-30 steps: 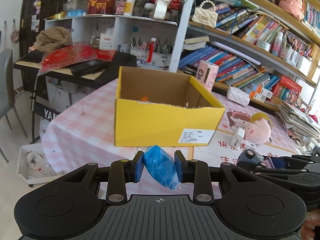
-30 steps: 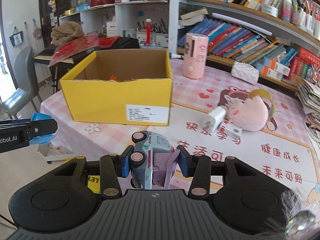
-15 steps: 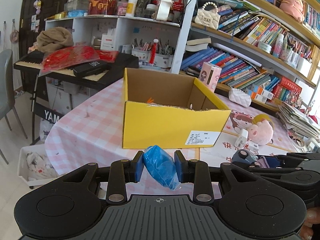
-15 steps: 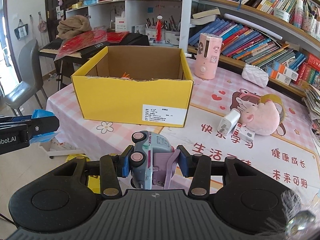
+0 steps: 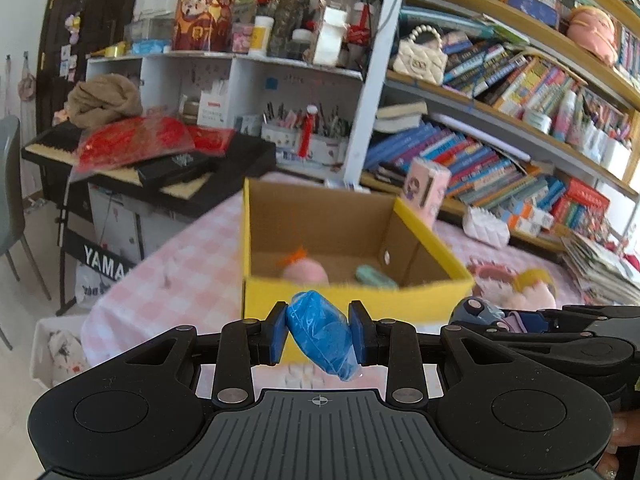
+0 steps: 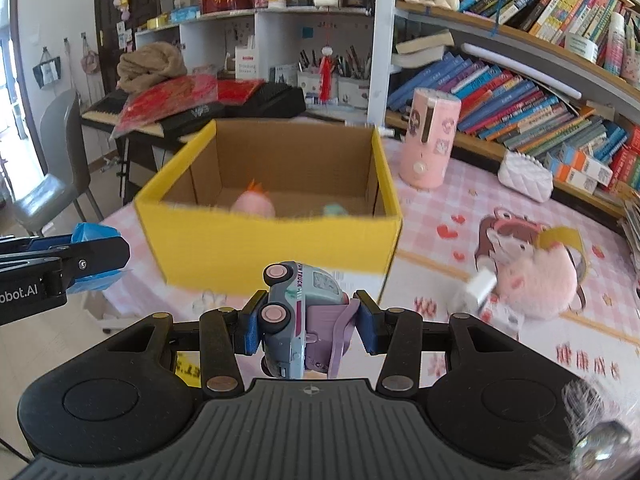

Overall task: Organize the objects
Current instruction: 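Lower the pouch into the box and open the left gripper while the right releases the car inside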

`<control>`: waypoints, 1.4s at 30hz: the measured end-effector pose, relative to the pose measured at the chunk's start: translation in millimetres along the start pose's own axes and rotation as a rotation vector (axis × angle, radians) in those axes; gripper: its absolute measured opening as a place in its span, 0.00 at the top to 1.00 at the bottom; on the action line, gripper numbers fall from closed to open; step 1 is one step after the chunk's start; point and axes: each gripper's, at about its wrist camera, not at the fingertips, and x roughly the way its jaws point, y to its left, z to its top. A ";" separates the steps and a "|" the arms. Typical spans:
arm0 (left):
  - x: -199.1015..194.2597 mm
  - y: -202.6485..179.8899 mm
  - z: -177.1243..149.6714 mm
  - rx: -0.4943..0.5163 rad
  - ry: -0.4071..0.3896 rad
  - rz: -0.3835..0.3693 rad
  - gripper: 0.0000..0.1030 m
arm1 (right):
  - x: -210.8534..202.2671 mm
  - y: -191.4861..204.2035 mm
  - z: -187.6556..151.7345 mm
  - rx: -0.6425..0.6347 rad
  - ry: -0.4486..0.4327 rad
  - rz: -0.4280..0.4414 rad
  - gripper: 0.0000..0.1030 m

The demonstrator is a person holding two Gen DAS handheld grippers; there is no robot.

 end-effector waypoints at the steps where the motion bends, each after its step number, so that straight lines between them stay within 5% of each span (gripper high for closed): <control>1: 3.9 0.2 4.7 0.000 -0.006 0.006 0.71 | 3.3 -1.3 6.4 -0.001 -0.012 0.004 0.58; 16: 91.1 -15.3 39.7 0.031 0.056 0.107 0.71 | 80.9 -25.3 87.5 -0.078 -0.081 0.077 0.58; 29: 155.9 -35.2 34.2 0.088 0.222 0.132 0.70 | 164.0 -29.4 110.0 -0.213 0.073 0.148 0.58; 42: 178.3 -34.9 23.7 0.083 0.320 0.134 0.70 | 205.0 -19.5 106.1 -0.307 0.277 0.243 0.58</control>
